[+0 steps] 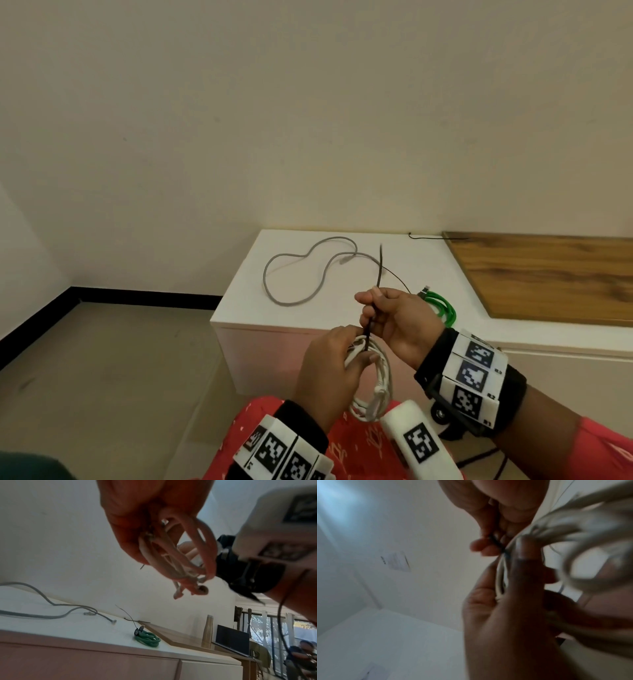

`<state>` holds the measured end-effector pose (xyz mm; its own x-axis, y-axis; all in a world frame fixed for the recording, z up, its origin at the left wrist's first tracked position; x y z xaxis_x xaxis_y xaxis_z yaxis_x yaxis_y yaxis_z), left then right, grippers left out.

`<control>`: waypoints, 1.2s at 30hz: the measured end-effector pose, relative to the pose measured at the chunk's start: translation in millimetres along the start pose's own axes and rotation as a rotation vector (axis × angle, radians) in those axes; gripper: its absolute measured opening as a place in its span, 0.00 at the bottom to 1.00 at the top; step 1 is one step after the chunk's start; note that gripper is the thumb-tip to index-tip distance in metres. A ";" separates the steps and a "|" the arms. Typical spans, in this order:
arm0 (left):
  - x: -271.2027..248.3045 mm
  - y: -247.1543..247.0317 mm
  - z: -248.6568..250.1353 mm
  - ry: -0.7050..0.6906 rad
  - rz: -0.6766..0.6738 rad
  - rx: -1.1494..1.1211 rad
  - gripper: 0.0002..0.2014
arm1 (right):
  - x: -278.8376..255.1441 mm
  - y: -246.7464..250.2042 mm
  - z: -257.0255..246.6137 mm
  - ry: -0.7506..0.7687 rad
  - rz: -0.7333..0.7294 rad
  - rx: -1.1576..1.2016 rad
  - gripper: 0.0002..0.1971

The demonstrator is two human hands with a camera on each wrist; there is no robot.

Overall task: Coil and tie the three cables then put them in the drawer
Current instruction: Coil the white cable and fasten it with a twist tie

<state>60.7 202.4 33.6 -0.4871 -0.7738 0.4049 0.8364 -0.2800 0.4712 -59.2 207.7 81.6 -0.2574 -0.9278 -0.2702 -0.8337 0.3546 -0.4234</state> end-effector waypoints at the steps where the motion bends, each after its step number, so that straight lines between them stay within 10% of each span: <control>1: -1.4 -1.7 -0.8 0.019 0.010 0.012 0.21 | -0.5 -1.2 1.5 0.000 0.018 0.037 0.17; 23: 22.7 -7.8 -29.2 0.237 0.117 -0.077 0.02 | 1.0 -2.0 12.0 0.256 -0.013 -0.256 0.09; 30: 46.9 -8.3 -39.3 0.313 0.213 -0.223 0.09 | 25.1 28.4 21.7 -0.081 -0.113 -0.606 0.11; 36: 65.8 -25.8 -54.8 0.404 0.032 -0.333 0.16 | 47.3 54.9 7.2 -0.098 0.049 -0.631 0.10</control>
<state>20.8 127.6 5.1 -0.3793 -0.9239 0.0499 0.9159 -0.3673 0.1621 -113.6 184.1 39.4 -0.2819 -0.8865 -0.3669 -0.9569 0.2322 0.1742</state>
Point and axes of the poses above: each hand's wrist, its own x-axis towards the middle knuckle, its own y-axis out of the back of the hand, z = x × y, the point moved 1 cm from there along x, towards the middle knuckle
